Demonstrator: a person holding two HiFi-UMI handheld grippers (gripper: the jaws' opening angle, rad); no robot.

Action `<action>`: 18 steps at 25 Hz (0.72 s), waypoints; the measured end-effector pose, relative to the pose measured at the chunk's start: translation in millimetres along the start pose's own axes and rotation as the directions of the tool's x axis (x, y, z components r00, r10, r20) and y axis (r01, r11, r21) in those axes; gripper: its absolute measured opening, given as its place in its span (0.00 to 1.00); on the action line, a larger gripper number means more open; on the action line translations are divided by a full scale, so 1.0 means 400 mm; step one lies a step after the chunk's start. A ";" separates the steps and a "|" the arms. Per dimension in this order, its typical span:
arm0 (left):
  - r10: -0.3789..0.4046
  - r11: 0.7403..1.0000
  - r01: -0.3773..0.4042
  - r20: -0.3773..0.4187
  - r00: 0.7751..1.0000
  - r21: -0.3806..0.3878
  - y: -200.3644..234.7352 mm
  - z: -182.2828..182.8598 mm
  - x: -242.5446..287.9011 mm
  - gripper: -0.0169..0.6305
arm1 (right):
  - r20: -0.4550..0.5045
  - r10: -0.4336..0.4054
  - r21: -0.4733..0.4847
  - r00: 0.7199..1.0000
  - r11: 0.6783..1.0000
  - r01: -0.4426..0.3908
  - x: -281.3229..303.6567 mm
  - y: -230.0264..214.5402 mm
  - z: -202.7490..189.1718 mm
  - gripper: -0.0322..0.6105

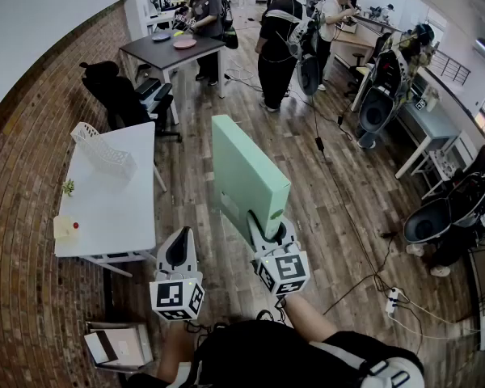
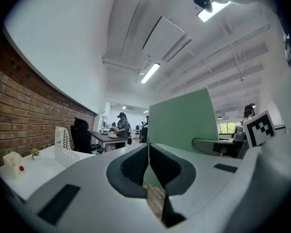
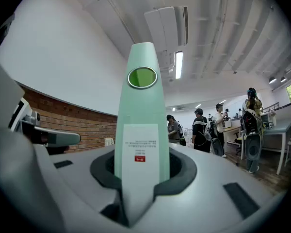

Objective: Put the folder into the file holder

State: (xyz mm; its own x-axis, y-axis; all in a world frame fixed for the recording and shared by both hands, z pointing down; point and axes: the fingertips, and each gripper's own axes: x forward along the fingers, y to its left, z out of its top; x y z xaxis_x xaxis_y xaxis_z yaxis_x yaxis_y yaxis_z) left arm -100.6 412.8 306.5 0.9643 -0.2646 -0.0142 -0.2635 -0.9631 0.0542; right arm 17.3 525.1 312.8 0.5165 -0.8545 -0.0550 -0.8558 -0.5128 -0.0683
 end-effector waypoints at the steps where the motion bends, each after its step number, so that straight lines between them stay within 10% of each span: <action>1: -0.002 1.000 0.002 -0.001 1.000 0.002 0.003 -0.001 -0.004 0.07 | -0.002 -0.002 0.000 1.000 1.000 0.002 -0.002 0.004 -0.001 0.26; 18: -0.007 1.000 0.006 -0.068 0.998 -0.019 0.125 -0.076 -0.124 0.07 | -0.055 -0.018 0.063 0.998 0.998 0.021 -0.022 0.133 -0.086 0.26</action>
State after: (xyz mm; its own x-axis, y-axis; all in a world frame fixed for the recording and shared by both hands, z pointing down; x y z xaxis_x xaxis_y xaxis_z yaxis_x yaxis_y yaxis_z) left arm -160.7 379.2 340.1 0.9658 -0.2538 0.0534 -0.2573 -0.9635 0.0735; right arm -33.8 502.5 344.0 0.5291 -0.8486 0.0011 -0.8411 -0.5246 -0.1317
